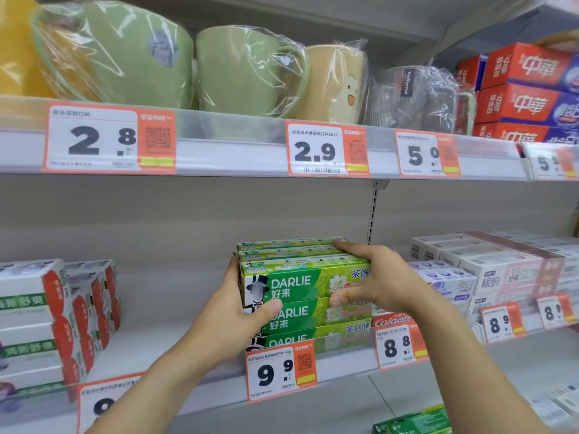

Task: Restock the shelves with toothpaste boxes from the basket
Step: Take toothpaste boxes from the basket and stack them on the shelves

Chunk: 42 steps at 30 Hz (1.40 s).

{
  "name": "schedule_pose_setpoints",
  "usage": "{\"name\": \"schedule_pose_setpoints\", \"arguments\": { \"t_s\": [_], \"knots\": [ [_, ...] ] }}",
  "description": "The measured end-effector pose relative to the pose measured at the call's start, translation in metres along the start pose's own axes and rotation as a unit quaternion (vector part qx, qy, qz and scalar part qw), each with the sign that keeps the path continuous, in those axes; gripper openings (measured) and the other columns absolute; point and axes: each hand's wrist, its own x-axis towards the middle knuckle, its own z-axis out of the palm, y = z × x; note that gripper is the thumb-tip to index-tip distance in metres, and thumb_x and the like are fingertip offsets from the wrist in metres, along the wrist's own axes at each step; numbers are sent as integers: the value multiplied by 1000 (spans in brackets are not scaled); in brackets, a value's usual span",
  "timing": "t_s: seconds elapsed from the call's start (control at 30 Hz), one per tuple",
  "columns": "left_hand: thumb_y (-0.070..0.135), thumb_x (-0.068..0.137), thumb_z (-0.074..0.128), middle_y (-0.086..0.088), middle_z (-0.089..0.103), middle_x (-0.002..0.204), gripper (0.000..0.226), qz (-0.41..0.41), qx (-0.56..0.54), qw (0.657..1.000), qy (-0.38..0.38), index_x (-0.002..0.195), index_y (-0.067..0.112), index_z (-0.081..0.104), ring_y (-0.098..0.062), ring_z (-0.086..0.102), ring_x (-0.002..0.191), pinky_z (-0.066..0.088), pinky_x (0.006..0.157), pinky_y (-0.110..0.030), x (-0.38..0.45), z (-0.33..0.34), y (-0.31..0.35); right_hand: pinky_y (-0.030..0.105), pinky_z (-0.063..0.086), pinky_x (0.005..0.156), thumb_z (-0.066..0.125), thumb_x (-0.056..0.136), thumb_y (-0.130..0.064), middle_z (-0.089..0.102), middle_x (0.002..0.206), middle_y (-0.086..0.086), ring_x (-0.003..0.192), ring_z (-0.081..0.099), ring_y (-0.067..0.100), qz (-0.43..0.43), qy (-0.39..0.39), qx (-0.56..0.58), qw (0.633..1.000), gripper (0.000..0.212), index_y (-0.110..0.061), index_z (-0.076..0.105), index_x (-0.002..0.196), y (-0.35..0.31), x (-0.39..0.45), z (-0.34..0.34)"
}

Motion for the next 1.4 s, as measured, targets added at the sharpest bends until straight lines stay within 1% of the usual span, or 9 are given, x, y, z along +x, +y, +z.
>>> {"name": "schedule_pose_setpoints", "arguments": {
  "t_s": [0.17,0.23,0.37,0.57,0.77,0.9,1.03,1.23,1.4],
  "knots": [
    [24,90,71,28,46,125,72,-5,20,998,65,144,35,25,16,52,107,36,87,-4,-19,-6,20,41,30,117,92,45,-55,21,162,2,147,28,25,-2,35,-73,997,124,-37,33,153,-20,-15,-10],
    [29,86,74,9,46,142,77,27,57,990,123,149,24,29,-5,47,125,38,102,-21,-31,-11,20,35,37,112,91,59,-48,36,149,1,136,40,19,-52,82,-87,991,96,-35,48,143,-35,-23,-13],
    [17,82,74,10,59,90,37,111,40,973,196,111,29,54,-9,59,74,46,67,-16,-77,-28,16,13,43,71,82,81,-21,60,95,-10,78,61,2,-206,142,20,968,15,-24,70,89,-78,-46,13],
    [26,86,76,17,62,68,13,-8,144,986,-88,94,27,66,-5,55,57,40,55,-15,-151,-62,-54,12,45,57,79,85,-9,65,68,-5,59,61,7,-223,-177,169,944,11,-11,68,86,-121,-89,136],
    [50,84,74,6,69,106,46,-275,294,836,-372,117,22,59,-12,62,88,49,81,-24,-251,-82,-192,30,57,72,84,79,-13,74,79,6,68,67,11,-138,-398,97,902,23,-5,70,95,-124,-132,288],
    [28,94,69,-2,59,100,25,-393,237,829,-319,106,15,52,-16,55,83,30,74,-4,-329,-104,-255,36,58,84,81,83,-12,75,92,16,88,72,25,-84,-487,78,866,16,-6,70,94,-112,-177,380],
    [35,90,72,-10,58,127,47,-461,288,799,-256,126,12,54,-27,58,114,45,97,-33,-390,-117,-304,15,49,64,66,96,-13,71,81,10,70,59,11,-46,-549,63,832,21,6,72,101,-100,-223,449],
    [50,83,72,-9,58,128,73,-601,252,733,-195,134,4,47,-28,57,119,47,95,-33,-425,-94,-325,27,54,72,70,92,-9,73,106,17,71,61,6,1,-613,71,787,12,1,71,98,-91,-254,507],
    [25,79,83,-1,56,111,57,-670,101,732,-75,118,7,45,-19,52,99,45,89,-26,-450,-54,-352,33,49,65,58,96,-11,73,106,18,82,65,25,115,-611,80,779,13,-10,70,91,-79,-258,541]
  ]
}}
